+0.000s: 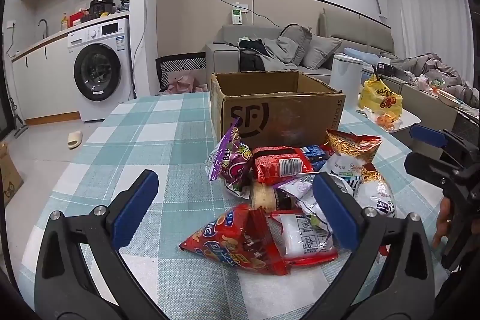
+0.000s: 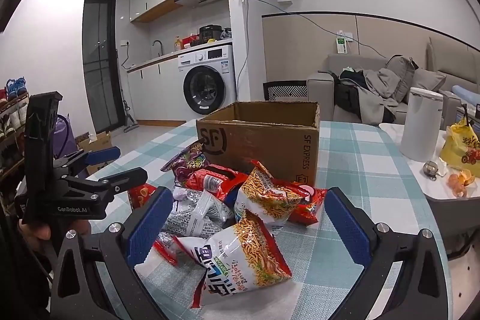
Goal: Organize snacks
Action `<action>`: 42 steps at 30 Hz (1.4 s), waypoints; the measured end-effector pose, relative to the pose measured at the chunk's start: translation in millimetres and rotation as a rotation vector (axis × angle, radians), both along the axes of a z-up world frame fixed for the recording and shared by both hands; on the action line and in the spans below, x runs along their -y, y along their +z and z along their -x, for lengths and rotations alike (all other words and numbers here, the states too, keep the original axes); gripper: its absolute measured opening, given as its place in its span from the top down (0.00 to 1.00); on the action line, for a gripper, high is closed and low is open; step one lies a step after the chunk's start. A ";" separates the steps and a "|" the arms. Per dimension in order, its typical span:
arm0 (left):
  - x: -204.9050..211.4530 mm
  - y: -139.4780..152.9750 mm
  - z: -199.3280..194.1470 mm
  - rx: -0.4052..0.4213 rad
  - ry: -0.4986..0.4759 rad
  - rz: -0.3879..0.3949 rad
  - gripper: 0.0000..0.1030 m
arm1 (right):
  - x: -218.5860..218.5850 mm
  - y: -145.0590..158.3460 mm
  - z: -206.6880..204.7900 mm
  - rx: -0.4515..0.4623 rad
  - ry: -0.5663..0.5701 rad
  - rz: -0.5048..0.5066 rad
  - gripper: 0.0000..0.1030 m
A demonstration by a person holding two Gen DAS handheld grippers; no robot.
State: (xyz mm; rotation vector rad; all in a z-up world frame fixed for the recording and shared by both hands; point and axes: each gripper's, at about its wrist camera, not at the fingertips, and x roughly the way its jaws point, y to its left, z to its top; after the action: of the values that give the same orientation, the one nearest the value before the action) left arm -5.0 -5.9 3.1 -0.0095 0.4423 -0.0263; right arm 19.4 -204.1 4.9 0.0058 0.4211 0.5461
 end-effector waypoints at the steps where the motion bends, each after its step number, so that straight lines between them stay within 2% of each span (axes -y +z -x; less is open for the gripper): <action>1: 0.0 0.2 0.3 0.001 -0.002 0.000 0.01 | 0.0 0.2 0.3 0.001 0.000 0.001 0.00; 42: -3.2 -3.3 -2.9 -0.010 -0.005 0.007 0.01 | -2.6 -0.5 -2.2 -0.007 0.008 0.013 0.00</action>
State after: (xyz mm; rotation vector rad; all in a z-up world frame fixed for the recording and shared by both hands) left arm -2.1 -2.6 -0.2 -0.0149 0.4518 -0.0330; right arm 21.6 -201.4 4.4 -0.0063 0.4316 0.5516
